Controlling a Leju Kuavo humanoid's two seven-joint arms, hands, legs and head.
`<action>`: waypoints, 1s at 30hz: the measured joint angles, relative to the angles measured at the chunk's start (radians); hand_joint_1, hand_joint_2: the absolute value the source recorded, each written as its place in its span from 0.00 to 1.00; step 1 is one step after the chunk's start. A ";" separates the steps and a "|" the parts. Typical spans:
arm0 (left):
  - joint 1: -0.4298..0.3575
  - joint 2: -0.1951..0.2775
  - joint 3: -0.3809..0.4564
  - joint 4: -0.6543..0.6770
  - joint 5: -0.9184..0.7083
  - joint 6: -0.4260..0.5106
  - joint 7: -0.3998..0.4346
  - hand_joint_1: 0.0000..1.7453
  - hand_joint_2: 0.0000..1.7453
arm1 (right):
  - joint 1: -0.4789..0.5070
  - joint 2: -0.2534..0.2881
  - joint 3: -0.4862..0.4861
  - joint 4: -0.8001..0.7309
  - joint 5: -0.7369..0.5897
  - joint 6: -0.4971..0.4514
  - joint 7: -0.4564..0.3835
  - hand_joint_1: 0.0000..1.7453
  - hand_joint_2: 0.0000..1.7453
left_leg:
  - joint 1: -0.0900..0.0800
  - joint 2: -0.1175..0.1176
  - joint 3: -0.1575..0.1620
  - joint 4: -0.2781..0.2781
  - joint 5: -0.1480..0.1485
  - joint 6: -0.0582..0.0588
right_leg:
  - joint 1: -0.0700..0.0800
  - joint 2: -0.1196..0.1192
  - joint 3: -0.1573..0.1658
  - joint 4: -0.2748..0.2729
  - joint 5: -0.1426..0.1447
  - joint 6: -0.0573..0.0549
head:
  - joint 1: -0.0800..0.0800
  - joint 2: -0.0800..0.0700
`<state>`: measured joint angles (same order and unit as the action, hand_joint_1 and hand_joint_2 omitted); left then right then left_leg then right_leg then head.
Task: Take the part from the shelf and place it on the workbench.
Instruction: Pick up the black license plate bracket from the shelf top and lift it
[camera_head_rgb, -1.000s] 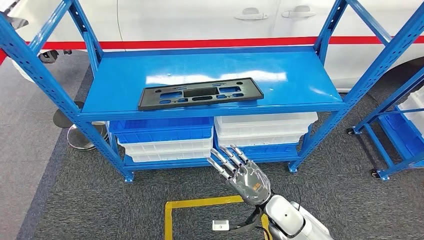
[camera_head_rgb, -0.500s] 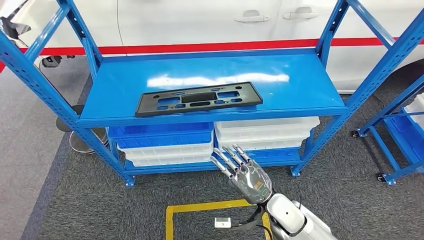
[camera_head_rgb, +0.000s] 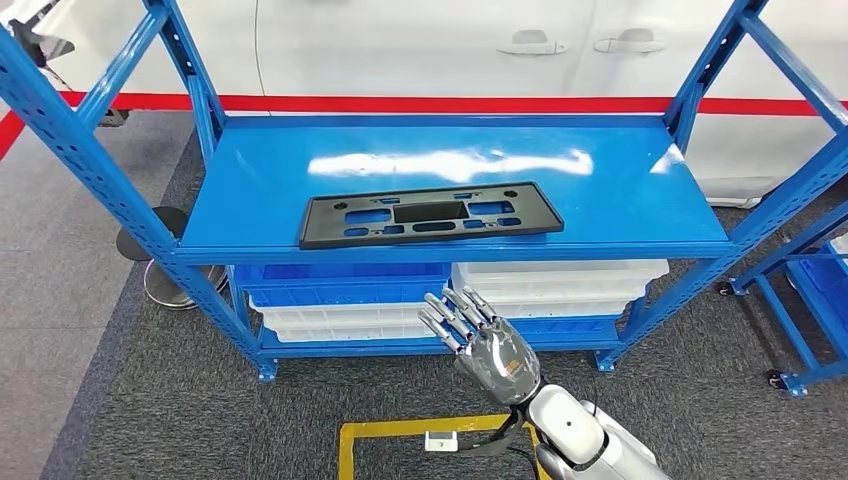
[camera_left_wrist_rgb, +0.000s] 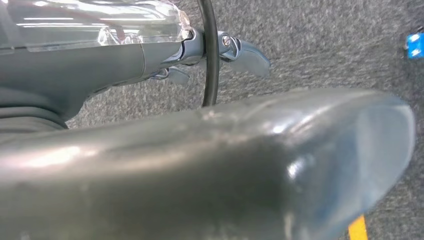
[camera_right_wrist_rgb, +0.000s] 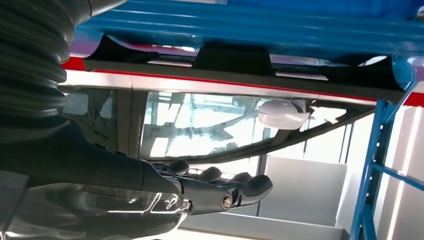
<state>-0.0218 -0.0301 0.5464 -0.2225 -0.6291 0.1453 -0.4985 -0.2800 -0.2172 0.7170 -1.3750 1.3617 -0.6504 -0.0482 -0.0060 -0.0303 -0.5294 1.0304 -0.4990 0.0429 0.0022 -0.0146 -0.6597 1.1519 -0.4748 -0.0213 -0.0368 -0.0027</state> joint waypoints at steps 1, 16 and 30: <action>-0.001 -0.001 0.001 0.000 -0.003 0.000 0.000 0.00 0.00 | -0.001 0.001 -0.001 0.001 -0.001 0.000 0.000 0.00 1.00 | -0.001 0.000 0.007 -0.002 -0.006 -0.002 | 0.008 -0.001 0.015 -0.052 0.024 -0.015 | 0.000 0.000; -0.003 0.020 0.024 0.001 -0.033 -0.001 -0.015 0.00 0.00 | -0.017 -0.004 -0.009 0.016 -0.038 -0.001 0.001 0.00 1.00 | 0.015 0.017 -0.103 0.071 0.054 -0.071 | -0.005 -0.003 0.186 -0.168 -0.049 -0.013 | 0.001 0.000; -0.004 0.024 0.025 0.002 -0.048 -0.003 -0.014 0.00 0.00 | -0.029 0.000 -0.028 0.035 -0.045 0.003 0.000 0.00 1.00 | 0.016 0.005 0.020 -0.019 0.003 -0.009 | -0.023 0.003 -0.008 0.045 -0.049 0.033 | 0.001 0.000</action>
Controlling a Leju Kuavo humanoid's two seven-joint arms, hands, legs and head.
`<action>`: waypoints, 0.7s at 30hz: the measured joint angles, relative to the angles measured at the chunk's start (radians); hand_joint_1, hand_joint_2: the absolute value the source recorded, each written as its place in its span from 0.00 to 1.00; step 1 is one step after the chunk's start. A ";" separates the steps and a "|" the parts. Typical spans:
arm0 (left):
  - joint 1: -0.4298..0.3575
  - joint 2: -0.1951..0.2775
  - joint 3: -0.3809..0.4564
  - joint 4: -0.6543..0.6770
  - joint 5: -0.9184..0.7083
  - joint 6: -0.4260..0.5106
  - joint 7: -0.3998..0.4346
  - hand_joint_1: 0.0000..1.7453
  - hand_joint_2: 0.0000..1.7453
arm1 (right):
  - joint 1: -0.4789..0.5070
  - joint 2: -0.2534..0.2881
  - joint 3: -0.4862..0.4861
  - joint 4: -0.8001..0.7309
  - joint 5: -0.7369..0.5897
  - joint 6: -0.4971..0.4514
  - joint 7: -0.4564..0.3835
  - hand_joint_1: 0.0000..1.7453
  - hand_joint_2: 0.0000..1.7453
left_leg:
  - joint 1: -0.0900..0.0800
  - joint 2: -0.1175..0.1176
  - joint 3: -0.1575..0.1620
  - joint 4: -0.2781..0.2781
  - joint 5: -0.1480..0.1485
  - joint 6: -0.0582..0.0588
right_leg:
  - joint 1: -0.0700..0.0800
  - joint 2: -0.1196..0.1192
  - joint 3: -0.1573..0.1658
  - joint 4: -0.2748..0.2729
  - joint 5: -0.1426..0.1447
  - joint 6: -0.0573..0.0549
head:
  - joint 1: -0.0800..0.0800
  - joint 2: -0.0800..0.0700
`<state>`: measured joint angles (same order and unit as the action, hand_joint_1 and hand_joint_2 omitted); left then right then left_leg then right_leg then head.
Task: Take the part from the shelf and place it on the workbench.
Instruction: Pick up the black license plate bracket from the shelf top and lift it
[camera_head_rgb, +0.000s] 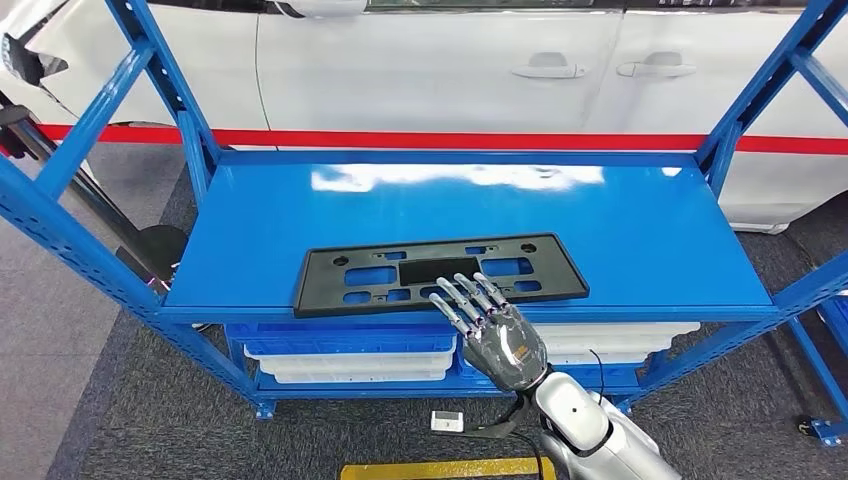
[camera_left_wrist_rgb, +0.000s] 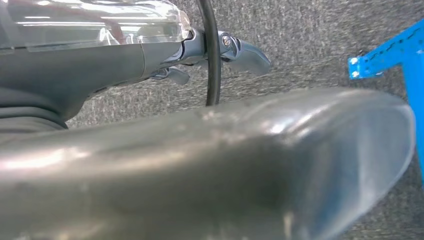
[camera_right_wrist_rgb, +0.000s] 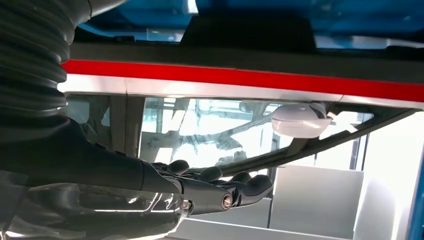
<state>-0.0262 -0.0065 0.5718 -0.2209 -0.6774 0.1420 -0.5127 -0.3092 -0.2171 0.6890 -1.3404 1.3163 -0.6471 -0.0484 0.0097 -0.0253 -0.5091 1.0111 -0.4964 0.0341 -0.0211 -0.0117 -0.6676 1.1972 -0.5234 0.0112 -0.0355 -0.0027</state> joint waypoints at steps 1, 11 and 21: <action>0.001 0.000 0.000 0.000 -0.002 0.000 0.000 0.00 0.00 | -0.002 0.000 -0.003 0.002 -0.002 0.000 0.000 0.00 1.00 | 0.000 -0.001 0.012 -0.002 -0.010 -0.004 | 0.001 -0.002 0.012 -0.058 0.052 -0.004 | 0.000 0.000; -0.010 0.003 0.001 0.001 -0.029 -0.001 0.003 0.00 0.00 | -0.026 -0.007 -0.020 0.023 -0.015 0.013 0.001 0.00 1.00 | 0.000 0.010 -0.070 0.200 -0.125 -0.053 | 0.016 -0.007 0.063 -0.185 0.088 -0.054 | 0.000 0.000; -0.006 0.009 0.003 0.001 -0.053 0.003 0.002 0.00 0.00 | -0.031 -0.008 -0.022 0.051 -0.001 0.032 0.005 0.00 1.00 | -0.011 0.008 -0.074 0.011 0.038 -0.015 | 0.029 -0.002 0.094 -0.179 0.055 -0.034 | 0.000 0.000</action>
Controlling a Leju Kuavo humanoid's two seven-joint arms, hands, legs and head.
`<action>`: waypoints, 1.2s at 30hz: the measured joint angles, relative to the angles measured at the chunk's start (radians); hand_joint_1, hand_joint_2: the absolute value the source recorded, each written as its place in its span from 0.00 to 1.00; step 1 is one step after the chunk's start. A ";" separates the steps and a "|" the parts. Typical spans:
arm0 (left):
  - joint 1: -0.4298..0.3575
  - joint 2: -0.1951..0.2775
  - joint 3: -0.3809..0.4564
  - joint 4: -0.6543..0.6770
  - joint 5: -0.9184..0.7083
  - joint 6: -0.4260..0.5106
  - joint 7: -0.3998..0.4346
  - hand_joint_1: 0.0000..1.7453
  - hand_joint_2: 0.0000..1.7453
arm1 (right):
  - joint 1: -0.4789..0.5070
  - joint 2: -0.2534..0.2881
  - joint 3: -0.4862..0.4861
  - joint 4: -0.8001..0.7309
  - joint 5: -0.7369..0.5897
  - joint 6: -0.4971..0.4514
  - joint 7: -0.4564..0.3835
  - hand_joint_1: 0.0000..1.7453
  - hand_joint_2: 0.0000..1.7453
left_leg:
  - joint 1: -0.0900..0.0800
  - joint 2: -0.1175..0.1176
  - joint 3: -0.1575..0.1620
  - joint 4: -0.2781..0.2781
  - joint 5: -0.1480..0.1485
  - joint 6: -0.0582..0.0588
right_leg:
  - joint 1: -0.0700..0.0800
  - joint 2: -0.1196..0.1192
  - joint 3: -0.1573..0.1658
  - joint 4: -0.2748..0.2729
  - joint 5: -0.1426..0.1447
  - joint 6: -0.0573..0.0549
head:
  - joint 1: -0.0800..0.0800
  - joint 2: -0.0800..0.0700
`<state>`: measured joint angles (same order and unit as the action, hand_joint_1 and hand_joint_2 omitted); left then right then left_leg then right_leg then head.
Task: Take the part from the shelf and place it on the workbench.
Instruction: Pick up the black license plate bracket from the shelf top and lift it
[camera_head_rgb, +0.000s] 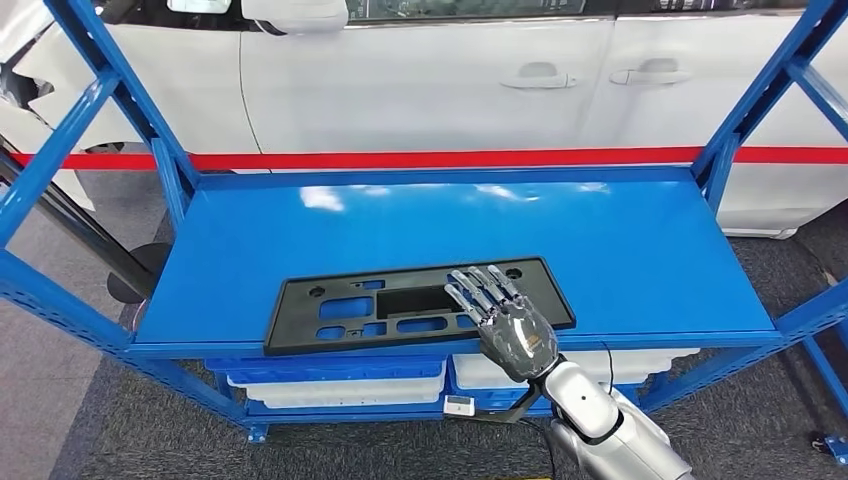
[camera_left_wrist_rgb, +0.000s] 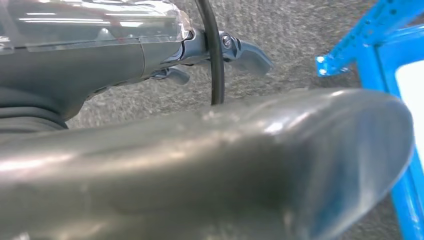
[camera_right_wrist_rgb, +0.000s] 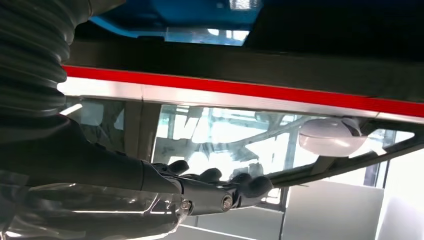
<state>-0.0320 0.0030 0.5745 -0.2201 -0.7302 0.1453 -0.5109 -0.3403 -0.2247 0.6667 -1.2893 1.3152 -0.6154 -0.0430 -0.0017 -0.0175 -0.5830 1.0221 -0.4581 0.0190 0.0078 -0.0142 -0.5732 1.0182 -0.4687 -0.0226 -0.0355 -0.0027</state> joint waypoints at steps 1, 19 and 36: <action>0.000 0.000 0.001 0.000 -0.003 0.000 0.000 0.00 0.00 | -0.002 0.000 -0.001 0.004 0.005 0.003 0.003 0.00 1.00 | 0.003 0.000 0.004 -0.006 0.010 0.005 | -0.001 0.000 0.000 0.004 -0.005 0.006 | 0.000 0.000; -0.022 -0.006 0.004 0.000 -0.057 -0.020 0.008 0.00 0.00 | -0.109 0.032 0.003 0.189 0.025 0.019 0.036 0.00 1.00 | 0.017 0.000 -0.021 0.089 -0.064 -0.043 | -0.029 -0.014 0.010 -0.015 0.005 0.002 | 0.000 0.000; -0.037 -0.019 0.004 0.000 -0.076 -0.023 0.015 0.00 0.00 | -0.172 0.043 0.005 0.333 0.031 -0.017 0.023 0.00 1.00 | 0.015 -0.009 0.022 -0.022 0.017 0.012 | -0.026 -0.001 -0.075 0.194 -0.113 0.041 | 0.000 0.000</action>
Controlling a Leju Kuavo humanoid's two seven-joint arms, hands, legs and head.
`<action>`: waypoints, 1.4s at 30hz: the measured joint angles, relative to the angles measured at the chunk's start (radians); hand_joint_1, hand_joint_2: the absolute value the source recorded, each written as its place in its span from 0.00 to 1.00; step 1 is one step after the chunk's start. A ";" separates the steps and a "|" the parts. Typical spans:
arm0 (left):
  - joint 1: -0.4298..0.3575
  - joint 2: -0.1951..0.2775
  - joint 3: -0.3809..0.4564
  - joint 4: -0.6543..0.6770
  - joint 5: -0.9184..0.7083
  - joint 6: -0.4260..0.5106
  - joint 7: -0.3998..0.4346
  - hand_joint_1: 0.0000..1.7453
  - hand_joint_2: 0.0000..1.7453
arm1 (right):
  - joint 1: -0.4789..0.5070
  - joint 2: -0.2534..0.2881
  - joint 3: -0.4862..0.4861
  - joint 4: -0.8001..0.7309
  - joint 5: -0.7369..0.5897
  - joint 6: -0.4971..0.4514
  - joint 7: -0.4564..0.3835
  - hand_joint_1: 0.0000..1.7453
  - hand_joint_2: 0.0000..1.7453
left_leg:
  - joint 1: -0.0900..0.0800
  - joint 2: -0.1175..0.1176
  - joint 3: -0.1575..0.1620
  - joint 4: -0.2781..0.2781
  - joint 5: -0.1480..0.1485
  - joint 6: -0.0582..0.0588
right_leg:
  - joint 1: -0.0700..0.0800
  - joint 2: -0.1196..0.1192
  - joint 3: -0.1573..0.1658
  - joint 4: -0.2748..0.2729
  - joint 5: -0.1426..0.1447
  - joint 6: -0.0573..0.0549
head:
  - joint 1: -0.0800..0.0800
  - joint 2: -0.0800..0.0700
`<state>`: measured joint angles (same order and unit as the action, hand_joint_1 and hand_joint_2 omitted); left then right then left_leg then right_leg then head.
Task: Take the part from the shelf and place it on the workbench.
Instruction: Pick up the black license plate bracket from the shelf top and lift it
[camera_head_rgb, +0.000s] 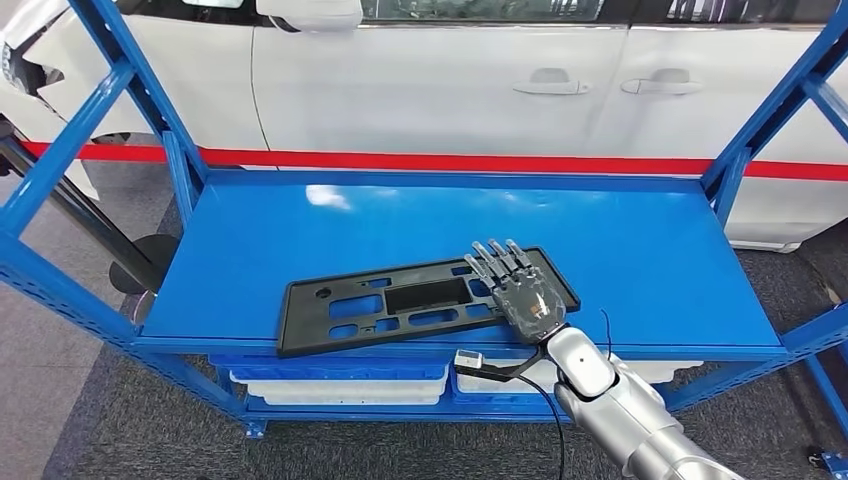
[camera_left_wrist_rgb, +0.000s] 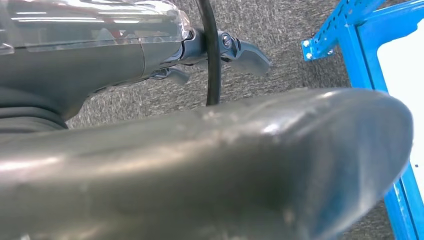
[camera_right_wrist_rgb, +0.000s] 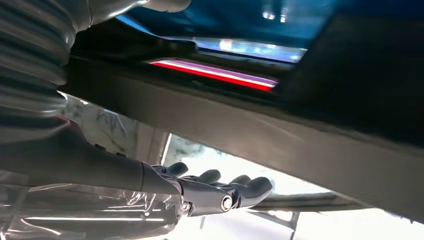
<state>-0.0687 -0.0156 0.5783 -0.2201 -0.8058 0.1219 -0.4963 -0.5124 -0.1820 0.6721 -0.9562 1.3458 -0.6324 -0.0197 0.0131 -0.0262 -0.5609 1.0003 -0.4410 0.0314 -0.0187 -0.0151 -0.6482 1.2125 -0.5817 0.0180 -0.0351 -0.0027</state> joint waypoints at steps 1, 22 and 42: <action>0.000 -0.001 0.000 0.000 -0.001 -0.002 0.000 0.00 0.00 | 0.000 0.004 0.002 0.006 0.001 -0.001 -0.002 0.00 1.00 | 0.000 0.000 0.000 0.000 0.000 0.000 | -0.003 0.002 -0.026 0.054 -0.016 0.003 | 0.000 0.000; -0.008 -0.013 0.002 0.000 -0.035 -0.015 0.002 0.00 0.00 | -0.026 0.035 0.090 0.067 0.004 -0.005 -0.010 0.00 1.00 | -0.001 0.004 0.002 0.048 -0.037 -0.053 | 0.008 -0.020 0.105 -0.207 0.107 -0.037 | 0.000 0.000; -0.014 -0.022 0.002 0.000 -0.055 -0.028 0.003 0.00 0.00 | -0.035 0.090 0.105 0.112 -0.017 -0.005 -0.025 0.55 1.00 | -0.003 0.005 0.014 0.009 -0.020 -0.038 | 0.013 -0.013 0.127 -0.223 0.102 -0.039 | 0.000 0.000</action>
<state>-0.0827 -0.0372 0.5798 -0.2201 -0.8611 0.0940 -0.4930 -0.5475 -0.0921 0.7769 -0.8446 1.3292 -0.6375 -0.0443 0.0098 -0.0211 -0.5465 1.0090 -0.4607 -0.0061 -0.0054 -0.0280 -0.5214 0.9892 -0.4802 -0.0212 -0.0352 -0.0027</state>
